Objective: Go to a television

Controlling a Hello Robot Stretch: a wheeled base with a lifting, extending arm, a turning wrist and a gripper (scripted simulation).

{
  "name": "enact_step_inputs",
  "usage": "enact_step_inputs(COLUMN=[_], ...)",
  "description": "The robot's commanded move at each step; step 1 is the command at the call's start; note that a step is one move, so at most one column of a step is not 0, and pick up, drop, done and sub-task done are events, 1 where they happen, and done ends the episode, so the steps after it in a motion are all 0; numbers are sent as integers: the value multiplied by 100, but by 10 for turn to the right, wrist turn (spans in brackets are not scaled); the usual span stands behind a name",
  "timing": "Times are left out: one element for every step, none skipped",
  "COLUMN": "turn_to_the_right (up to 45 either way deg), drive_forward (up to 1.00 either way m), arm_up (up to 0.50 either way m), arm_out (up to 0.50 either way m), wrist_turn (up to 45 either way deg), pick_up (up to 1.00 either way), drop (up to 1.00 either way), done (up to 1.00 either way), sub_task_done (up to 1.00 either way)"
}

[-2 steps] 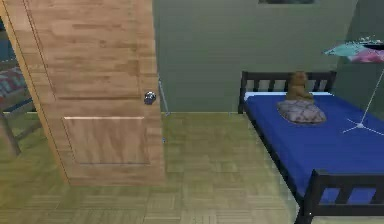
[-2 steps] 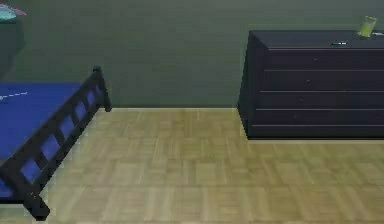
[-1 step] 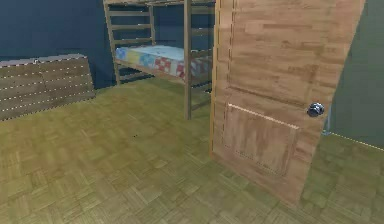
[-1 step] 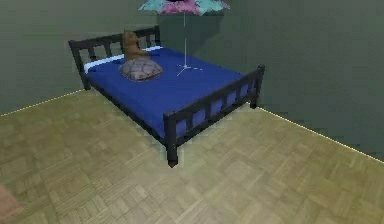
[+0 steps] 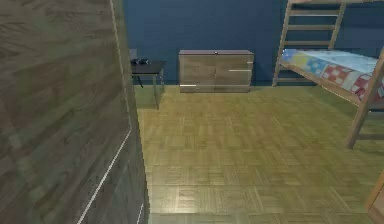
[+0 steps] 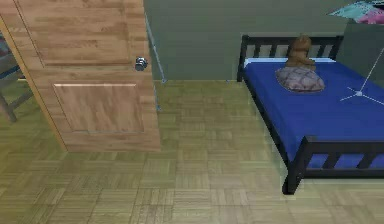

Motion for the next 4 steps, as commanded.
enact_step_inputs(turn_to_the_right=[-30, 450, 450, 0], drive_forward=[0, 0, 0, 25], arm_up=[0, 0, 0, 0], arm_out=[0, 0, 0, 0], wrist_turn=[0, 0, 0, 0], pick_up=[0, 0, 0, 0], drop=[0, 0, 0, 0], done=[0, 0, 0, 0], sub_task_done=[0, 0, 0, 0])
